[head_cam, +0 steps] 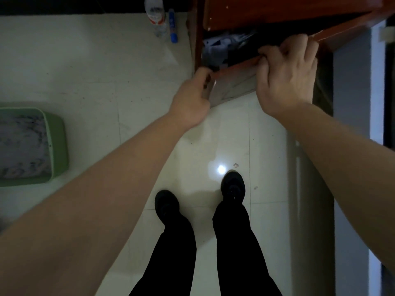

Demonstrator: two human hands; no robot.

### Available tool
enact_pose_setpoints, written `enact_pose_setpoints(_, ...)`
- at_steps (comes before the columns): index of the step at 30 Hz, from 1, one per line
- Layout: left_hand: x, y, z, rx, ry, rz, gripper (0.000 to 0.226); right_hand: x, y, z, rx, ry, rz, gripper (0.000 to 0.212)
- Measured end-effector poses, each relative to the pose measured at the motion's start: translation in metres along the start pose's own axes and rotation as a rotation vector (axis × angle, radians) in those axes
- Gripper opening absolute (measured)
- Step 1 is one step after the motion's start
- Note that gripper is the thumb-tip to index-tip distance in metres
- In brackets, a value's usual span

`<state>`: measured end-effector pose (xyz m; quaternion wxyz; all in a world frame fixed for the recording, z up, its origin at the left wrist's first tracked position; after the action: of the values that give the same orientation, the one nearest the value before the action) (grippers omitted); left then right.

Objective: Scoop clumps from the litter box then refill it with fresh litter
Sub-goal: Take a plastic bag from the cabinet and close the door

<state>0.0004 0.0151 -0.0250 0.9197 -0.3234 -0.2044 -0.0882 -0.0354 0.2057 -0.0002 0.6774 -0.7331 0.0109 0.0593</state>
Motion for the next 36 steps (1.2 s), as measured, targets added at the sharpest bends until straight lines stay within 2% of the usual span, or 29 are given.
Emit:
enact_pose_setpoints(4, 0.028, 0.024, -0.009, -0.045, 0.005, -0.163, 0.065, 0.036, -0.005, 0.004, 0.013, 0.189, -0.035, 0.060)
enact_pose_setpoints(7, 0.035, 0.032, -0.002, -0.364, 0.172, -0.270, 0.055, 0.057, -0.009, 0.015, 0.044, 0.242, -0.069, 0.053)
enact_pose_setpoints(8, 0.030, 0.029, 0.003, -0.530, 0.243, -0.226, 0.059, 0.061, -0.009, 0.019, 0.047, 0.244, -0.077, 0.048)
enact_pose_setpoints(10, 0.013, 0.019, 0.016, -0.869, 0.446, -0.006, 0.079, 0.068, -0.009, 0.026, 0.024, 0.264, -0.100, 0.041)
enact_pose_setpoints(13, -0.014, 0.003, 0.032, -1.182, 0.586, 0.291, 0.093, 0.083, -0.014, 0.037, -0.067, 0.295, -0.126, 0.033)
enact_pose_setpoints(15, -0.021, -0.003, 0.036, -1.383, 0.591, 0.333, 0.096, 0.099, -0.020, 0.047, -0.036, 0.295, -0.144, 0.037)
enact_pose_setpoints(17, -0.022, -0.005, 0.036, -1.518, 0.557, 0.301, 0.098, 0.117, -0.024, 0.061, 0.065, 0.320, -0.215, 0.061)
enact_pose_setpoints(19, -0.020, -0.003, 0.040, -1.526, 0.530, 0.275, 0.098, 0.134, -0.027, 0.085, 0.144, 0.417, -0.249, 0.085)
enact_pose_setpoints(20, -0.019, 0.000, 0.041, -1.518, 0.518, 0.271, 0.097, 0.140, -0.028, 0.098, 0.159, 0.458, -0.252, 0.091)
enact_pose_setpoints(22, -0.019, 0.007, 0.046, -1.503, 0.472, 0.271, 0.093, 0.145, -0.030, 0.127, 0.185, 0.460, -0.241, 0.090)
enact_pose_setpoints(28, -0.026, -0.006, 0.050, -1.463, 0.401, 0.327, 0.092, 0.140, -0.027, 0.185, 0.265, 0.450, -0.188, 0.070)
enact_pose_setpoints(33, -0.034, -0.016, 0.053, -1.514, 0.330, 0.264, 0.102, 0.142, -0.019, 0.183, 0.287, 0.478, -0.263, 0.084)
enact_pose_setpoints(36, -0.031, -0.015, 0.054, -1.501, 0.374, 0.271, 0.101, 0.133, -0.013, 0.165, 0.262, 0.556, -0.285, 0.096)
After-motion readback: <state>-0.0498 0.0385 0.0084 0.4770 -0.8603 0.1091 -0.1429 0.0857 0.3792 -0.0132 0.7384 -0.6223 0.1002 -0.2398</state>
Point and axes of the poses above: each hand's wrist, its own x-axis away from the middle knuckle, its own y-axis out of the palm, z = x × y, the point moved 2 cm from there along -x, towards the middle knuckle, and after that the axes turned 5 degrees about z, right-handed, at the moved point
